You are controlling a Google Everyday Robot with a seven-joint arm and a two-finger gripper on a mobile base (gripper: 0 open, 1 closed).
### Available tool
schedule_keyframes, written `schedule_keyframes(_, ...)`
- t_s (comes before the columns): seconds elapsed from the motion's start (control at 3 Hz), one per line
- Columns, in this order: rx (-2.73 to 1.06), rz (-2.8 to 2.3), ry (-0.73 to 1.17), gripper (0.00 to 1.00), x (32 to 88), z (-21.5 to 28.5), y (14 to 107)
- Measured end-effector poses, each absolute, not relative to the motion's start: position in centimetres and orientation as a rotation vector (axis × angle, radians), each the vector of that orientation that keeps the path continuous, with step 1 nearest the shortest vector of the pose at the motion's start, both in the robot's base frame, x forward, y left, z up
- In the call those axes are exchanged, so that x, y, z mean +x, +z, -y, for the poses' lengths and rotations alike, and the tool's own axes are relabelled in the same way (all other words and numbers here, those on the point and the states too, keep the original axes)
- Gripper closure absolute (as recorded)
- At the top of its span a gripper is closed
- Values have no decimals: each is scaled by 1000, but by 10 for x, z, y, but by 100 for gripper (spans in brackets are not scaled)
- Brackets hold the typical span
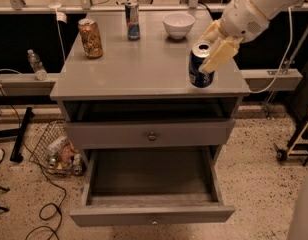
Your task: Pick pepsi can from middle drawer and place on counter
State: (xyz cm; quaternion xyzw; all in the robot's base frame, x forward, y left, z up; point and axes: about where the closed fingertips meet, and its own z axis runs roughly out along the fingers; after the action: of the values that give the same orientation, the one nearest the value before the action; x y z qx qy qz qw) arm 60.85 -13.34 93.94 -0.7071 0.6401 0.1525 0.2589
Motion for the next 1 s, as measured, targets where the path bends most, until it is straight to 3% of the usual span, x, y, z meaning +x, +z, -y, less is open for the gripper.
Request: schedule_keyframes(1.0,-1711,-1881,446,100,663,111,936)
